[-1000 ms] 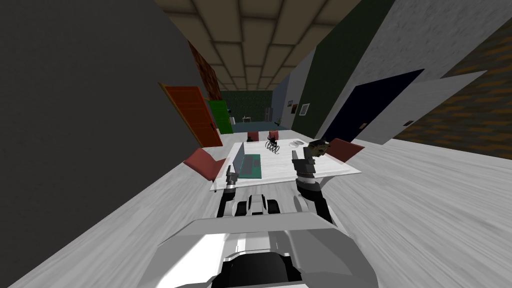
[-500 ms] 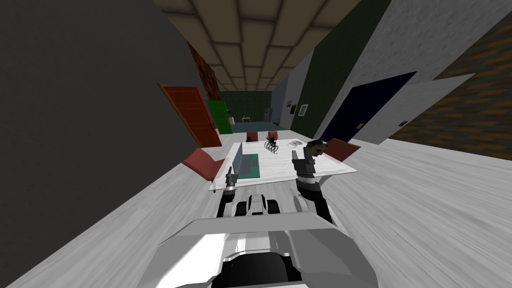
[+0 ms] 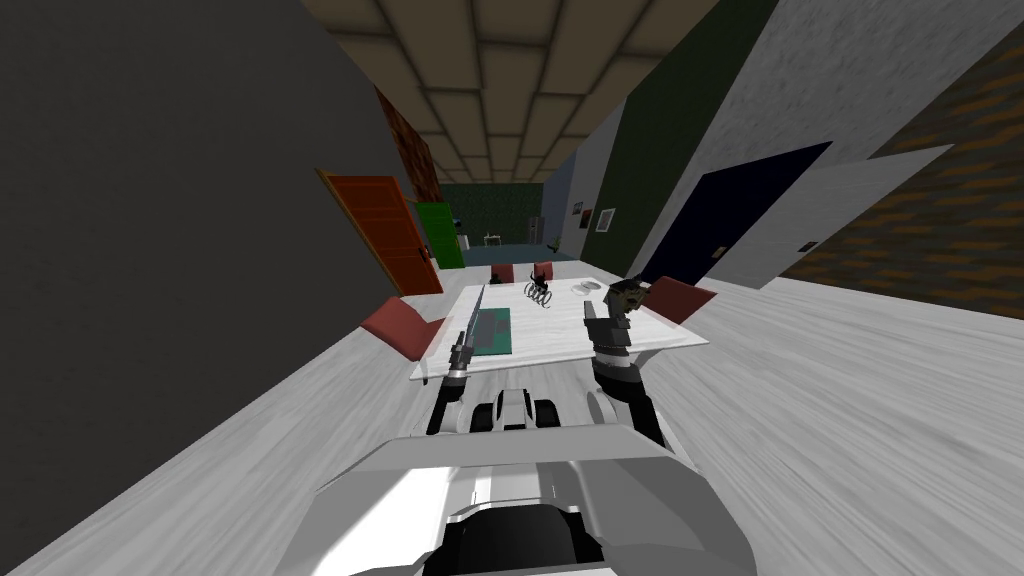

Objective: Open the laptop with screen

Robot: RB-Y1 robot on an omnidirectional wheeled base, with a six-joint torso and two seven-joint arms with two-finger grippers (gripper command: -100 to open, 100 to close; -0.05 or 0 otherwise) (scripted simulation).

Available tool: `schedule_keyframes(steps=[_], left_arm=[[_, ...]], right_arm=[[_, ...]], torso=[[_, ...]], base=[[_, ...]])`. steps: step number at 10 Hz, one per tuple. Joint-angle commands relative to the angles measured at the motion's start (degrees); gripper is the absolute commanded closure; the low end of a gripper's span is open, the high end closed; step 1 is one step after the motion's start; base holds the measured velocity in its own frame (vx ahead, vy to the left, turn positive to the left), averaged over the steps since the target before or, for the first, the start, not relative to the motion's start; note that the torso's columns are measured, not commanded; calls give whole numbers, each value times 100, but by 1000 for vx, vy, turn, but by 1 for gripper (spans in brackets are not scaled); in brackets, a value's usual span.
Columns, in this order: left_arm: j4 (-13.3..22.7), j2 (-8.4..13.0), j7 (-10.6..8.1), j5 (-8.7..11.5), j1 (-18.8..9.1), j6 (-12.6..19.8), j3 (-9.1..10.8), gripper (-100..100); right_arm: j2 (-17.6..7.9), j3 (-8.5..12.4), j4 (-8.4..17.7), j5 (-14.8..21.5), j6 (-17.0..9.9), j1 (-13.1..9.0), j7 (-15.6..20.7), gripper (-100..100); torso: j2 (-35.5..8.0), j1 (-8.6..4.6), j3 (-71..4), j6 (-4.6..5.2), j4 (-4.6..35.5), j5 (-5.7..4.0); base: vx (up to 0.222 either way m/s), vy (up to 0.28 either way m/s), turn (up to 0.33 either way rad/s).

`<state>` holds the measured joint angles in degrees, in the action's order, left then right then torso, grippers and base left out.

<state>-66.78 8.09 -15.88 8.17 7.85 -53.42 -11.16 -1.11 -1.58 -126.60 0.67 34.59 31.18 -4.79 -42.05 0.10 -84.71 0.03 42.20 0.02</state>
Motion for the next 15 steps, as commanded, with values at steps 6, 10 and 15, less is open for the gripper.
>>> schedule_keyframes(steps=[6, 10, 15], left_arm=[[361, 312, 851, -565, -77, -174, 110, 100], [618, 448, 1389, -900, -39, -416, 140, 100], [884, 485, 1955, -1186, 45, -636, 147, 100]], right_arm=[[0, 0, 0, 0, 0, 0, 0, 0], [0, 0, 0, 0, 0, 0, 0, 0], [-1, 1, 0, 0, 0, 0, 0, 0]], torso=[[-22, -27, 12, -2, 8, -8], [-33, -15, 18, -3, 17, -7], [-33, -5, 18, -6, 15, -4]], base=[[12, -60, -4], [24, -65, -9], [22, -39, -5]])
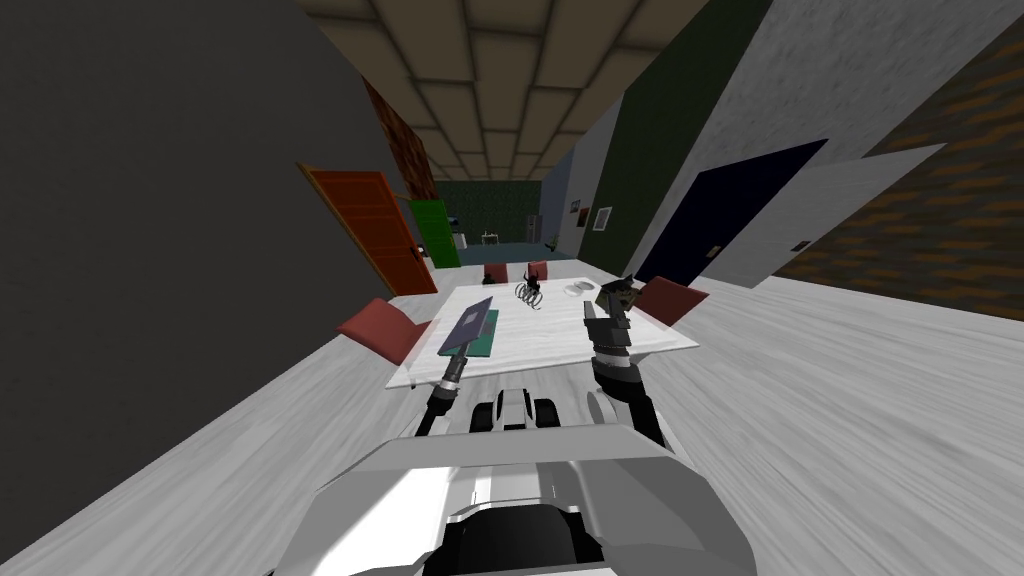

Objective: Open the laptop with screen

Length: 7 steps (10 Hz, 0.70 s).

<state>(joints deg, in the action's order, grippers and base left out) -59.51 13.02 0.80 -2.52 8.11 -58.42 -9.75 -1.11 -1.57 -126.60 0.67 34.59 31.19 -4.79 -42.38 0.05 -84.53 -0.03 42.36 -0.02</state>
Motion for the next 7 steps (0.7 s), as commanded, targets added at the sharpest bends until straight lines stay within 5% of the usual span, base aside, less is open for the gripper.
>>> schedule_keyframes(steps=[1, 7], left_arm=[[-84, 112, 8, -67, -113, 178, -17, -100], [-622, 449, -414, -62, -476, 933, -80, -100]], right_arm=[[0, 0, 0, 0, 0, 0, 0, 0], [0, 0, 0, 0, 0, -1, 0, 0]], torso=[[11, -3, -6, 1, -6, 1], [-9, -18, 5, 3, 7, -6]], base=[[-17, -39, 111], [-55, -30, 76]])
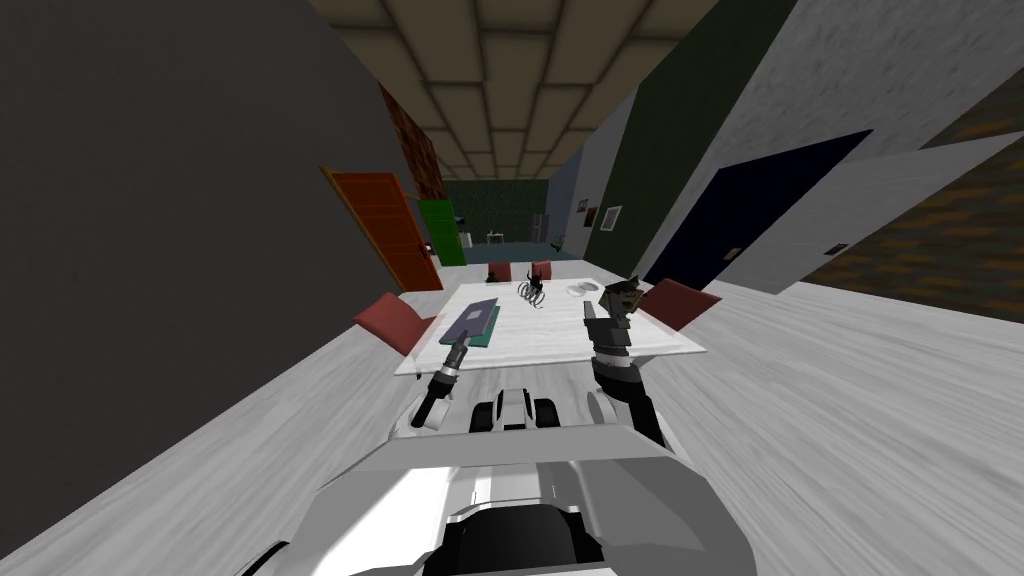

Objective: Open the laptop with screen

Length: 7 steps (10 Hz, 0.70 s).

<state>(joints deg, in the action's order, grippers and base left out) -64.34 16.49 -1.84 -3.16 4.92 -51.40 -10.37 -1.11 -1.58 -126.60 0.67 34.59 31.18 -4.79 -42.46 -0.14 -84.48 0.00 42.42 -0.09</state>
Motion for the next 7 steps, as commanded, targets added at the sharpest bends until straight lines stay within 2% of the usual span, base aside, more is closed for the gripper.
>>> schedule_keyframes(steps=[1, 2, 3, 4, 7], left_arm=[[-229, 158, -219, 3, -217, 357, -29, -100], [-319, 214, -290, 3, -277, 482, -39, -100], [-271, 199, -261, 9, -211, 419, -34, -100], [-289, 207, -280, 8, -212, 458, -35, 0], [-268, 204, -280, 6, -194, 472, -43, 0]], right_arm=[[0, 0, 0, 0, 0, 0, 0, 0], [0, 0, 0, 0, 0, 0, 0, 0], [0, 0, 0, 0, 0, 0, 0, 0], [0, 0, 0, 0, 0, 0, 0, 0], [-1, 0, 0, 0, 0, 1, 0, 0]], torso=[[3, -2, 0, 3, -2, 1], [6, 1, -2, 1, -2, 1], [3, 6, 1, 1, 2, 1], [12, 15, -5, 1, -5, 6], [12, 11, -6, 0, -7, 5]], base=[[-56, -46, 69], [-56, -41, 64], [-23, -17, 11], [-5, -5, -3], [0, 0, 0]])
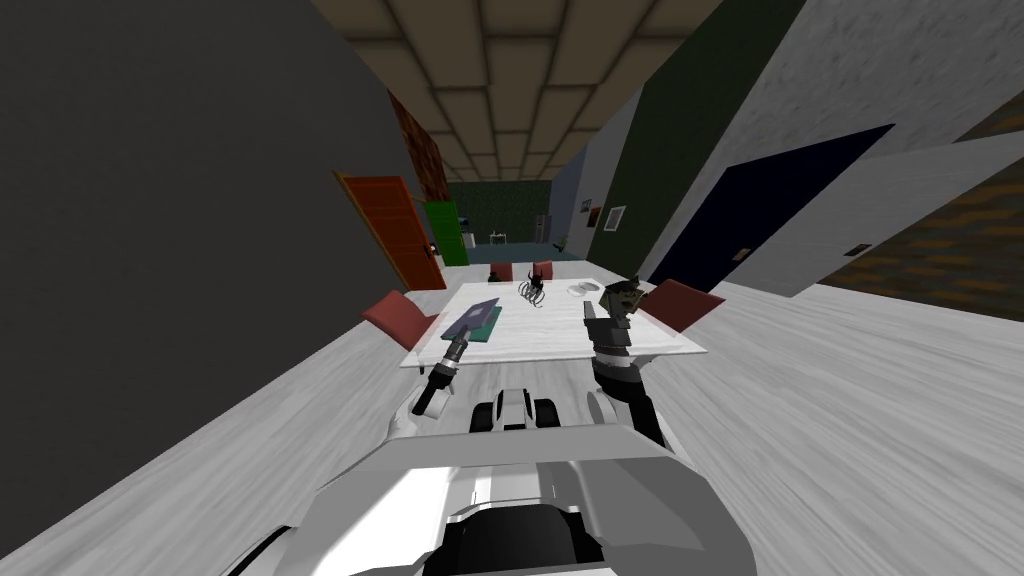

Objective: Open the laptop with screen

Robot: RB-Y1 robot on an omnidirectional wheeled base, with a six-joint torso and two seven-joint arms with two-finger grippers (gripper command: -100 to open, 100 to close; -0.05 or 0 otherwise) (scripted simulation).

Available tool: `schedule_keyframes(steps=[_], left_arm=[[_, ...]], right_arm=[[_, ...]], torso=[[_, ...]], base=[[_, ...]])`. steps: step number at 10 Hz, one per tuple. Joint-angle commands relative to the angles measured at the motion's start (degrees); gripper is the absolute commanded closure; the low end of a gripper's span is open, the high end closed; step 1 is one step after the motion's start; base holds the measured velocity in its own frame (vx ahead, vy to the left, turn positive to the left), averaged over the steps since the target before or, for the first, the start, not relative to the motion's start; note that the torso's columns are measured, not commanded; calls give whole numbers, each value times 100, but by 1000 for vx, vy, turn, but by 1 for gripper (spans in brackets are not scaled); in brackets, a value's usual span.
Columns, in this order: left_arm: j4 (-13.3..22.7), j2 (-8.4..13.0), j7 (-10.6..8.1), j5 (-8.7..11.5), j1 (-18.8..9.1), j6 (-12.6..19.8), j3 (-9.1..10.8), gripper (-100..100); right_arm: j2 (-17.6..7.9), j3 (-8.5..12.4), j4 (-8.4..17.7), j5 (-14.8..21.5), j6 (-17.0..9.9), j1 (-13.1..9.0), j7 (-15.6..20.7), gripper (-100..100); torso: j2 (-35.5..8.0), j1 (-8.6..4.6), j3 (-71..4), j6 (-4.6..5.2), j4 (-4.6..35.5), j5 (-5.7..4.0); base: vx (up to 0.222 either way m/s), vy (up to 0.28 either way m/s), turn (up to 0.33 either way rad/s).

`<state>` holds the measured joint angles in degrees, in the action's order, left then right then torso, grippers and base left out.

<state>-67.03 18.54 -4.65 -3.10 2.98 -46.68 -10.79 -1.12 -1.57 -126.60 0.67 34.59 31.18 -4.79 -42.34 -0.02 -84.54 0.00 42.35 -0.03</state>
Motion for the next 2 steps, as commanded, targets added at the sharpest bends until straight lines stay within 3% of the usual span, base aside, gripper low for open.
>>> schedule_keyframes(steps=[1, 2], left_arm=[[-4, 1, 1, 1, -4, -2, 4, 0], [-4, 1, 1, 1, -4, -3, 4, 0]], right_arm=[[0, 0, 0, 0, 0, 0, 0, 0], [0, 0, 0, 0, 0, 0, 0, 0]], torso=[[3, 0, -1, 1, -7, 4], [5, 2, -3, 0, -8, 4]], base=[[0, 0, 0], [0, 0, 0]])
